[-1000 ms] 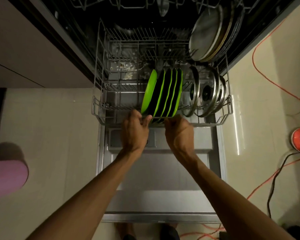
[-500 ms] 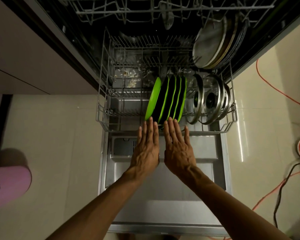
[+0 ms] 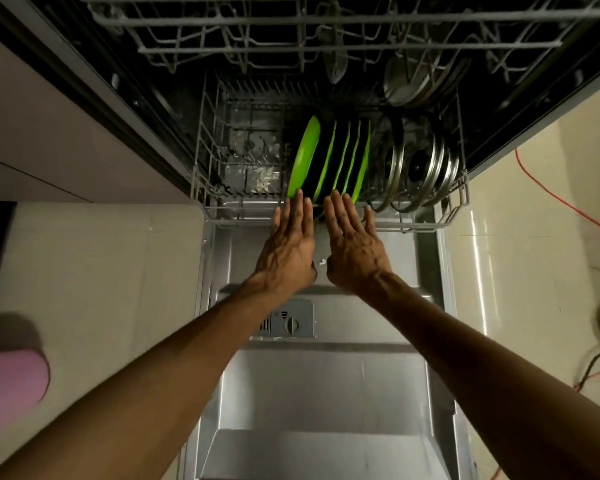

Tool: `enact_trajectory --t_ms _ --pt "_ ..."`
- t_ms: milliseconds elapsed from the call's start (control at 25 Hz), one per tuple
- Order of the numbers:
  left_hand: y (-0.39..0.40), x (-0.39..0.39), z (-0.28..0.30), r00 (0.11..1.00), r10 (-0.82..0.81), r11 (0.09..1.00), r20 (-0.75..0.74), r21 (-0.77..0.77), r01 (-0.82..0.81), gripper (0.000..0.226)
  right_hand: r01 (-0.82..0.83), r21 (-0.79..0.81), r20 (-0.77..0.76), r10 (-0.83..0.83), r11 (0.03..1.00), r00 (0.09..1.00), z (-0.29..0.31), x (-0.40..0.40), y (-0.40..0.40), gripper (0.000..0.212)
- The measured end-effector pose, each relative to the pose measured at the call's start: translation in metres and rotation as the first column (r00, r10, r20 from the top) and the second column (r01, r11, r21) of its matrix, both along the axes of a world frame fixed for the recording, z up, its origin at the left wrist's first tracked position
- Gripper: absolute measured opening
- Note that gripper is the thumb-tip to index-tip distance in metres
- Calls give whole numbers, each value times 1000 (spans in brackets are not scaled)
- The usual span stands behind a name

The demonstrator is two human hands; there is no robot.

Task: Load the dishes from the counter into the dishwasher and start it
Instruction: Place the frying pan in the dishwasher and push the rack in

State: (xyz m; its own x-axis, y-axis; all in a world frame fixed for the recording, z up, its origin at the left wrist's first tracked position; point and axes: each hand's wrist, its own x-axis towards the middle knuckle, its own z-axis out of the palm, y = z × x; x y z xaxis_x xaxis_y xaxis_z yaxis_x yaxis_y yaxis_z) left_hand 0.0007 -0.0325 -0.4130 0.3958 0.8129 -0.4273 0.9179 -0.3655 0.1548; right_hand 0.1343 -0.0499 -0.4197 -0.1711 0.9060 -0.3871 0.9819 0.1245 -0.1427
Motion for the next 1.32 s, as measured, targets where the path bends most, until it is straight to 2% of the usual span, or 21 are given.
enact_trajectory --t_ms 240,480,760,920,1120,1320 --pt "49 8 1 1000 2 1000 20 -27 -2 115 4 -35 -24 -5 999 1000 1 13 50 103" --pt "69 13 -1 1000 6 1000 23 -2 -6 117 -5 12 10 5 1000 1000 -2 17 70 105" --pt "108 23 13 999 47 999 24 -22 -46 111 0 -57 4 1 998 1000 9 21 116 105" --pt "111 23 11 999 41 998 -3 -36 -41 114 -11 -31 24 12 999 1000 3 22 116 110" --pt "109 27 10 996 85 995 30 -51 -83 117 0 0 16 0 1000 1000 1 21 114 114" --pt "106 28 20 981 171 982 95 -98 -162 110 -14 -70 29 16 997 999 9 20 118 110"
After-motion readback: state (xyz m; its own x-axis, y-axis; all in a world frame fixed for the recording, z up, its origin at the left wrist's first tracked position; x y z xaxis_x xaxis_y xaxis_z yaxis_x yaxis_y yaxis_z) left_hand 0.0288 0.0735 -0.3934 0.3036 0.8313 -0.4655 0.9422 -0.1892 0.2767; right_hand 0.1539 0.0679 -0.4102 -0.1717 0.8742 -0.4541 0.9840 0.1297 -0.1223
